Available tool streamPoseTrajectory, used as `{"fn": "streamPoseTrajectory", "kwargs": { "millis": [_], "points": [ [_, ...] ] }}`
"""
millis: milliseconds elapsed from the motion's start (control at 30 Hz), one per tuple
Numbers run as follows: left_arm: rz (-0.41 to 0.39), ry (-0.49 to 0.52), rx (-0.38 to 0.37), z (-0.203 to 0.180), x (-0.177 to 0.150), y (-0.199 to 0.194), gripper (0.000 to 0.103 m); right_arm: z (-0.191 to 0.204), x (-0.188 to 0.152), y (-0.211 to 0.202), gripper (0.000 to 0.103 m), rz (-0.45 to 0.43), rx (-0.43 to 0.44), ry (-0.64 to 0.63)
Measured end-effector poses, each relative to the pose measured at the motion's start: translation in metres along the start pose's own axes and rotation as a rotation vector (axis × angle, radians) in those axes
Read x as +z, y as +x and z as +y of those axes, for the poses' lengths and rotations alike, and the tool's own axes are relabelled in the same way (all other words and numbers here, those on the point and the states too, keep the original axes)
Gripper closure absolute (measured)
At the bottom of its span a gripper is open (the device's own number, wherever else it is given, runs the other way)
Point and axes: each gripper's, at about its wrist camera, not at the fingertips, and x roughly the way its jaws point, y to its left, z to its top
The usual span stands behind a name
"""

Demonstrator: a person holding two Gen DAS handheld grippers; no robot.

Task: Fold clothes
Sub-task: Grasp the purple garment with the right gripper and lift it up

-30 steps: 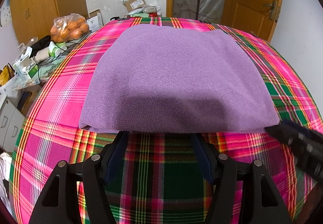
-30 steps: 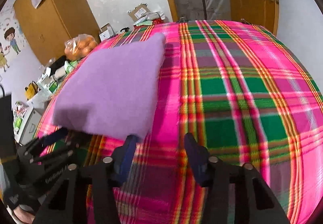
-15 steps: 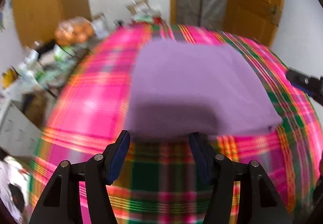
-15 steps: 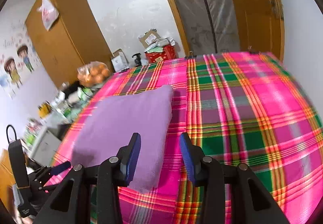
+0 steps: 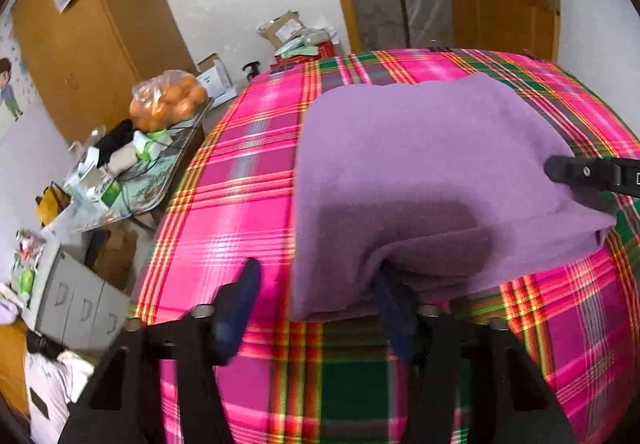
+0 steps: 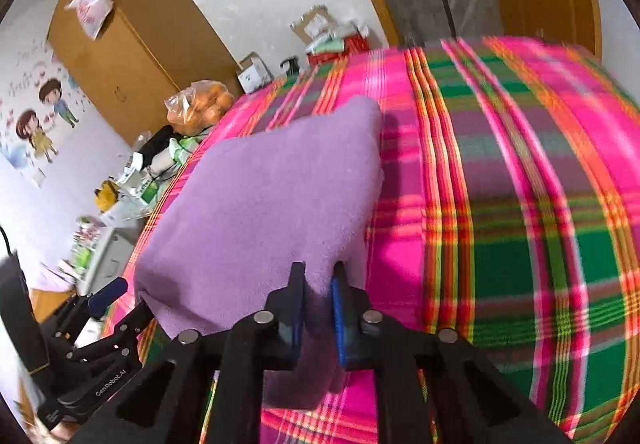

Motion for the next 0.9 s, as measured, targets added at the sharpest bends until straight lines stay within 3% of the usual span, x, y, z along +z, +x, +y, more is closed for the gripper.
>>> {"fn": "streamPoseTrajectory", "kwargs": {
  "millis": [33, 133, 267, 400, 567, 800, 900],
  "points": [
    [-0.003, 0.006, -0.004, 0.000, 0.001, 0.000, 0.073, 0.005, 0.002, -0.007, 0.093, -0.029, -0.005, -0.017],
    [-0.020, 0.016, -0.029, 0.001, 0.006, -0.003, 0.085, 0.001, 0.011, -0.041, 0.094, -0.117, 0.015, -0.017],
    [-0.109, 0.031, -0.104, -0.014, 0.014, -0.033, 0.093, 0.002, 0.022, -0.088, 0.094, -0.229, -0.005, -0.019],
    [-0.159, 0.070, -0.185, -0.041, 0.023, -0.055, 0.093, 0.000, 0.035, -0.133, 0.094, -0.324, -0.042, 0.001],
    [-0.136, 0.113, -0.366, -0.084, 0.029, -0.069, 0.093, -0.022, 0.041, -0.186, 0.095, -0.414, -0.113, 0.044],
    [-0.120, 0.192, -0.633, -0.154, 0.037, -0.099, 0.093, -0.034, 0.048, -0.256, 0.094, -0.548, -0.283, 0.047],
    [-0.103, 0.208, -0.693, -0.168, 0.038, -0.102, 0.093, -0.026, 0.060, -0.261, 0.094, -0.549, -0.315, 0.004]
  ]
}}
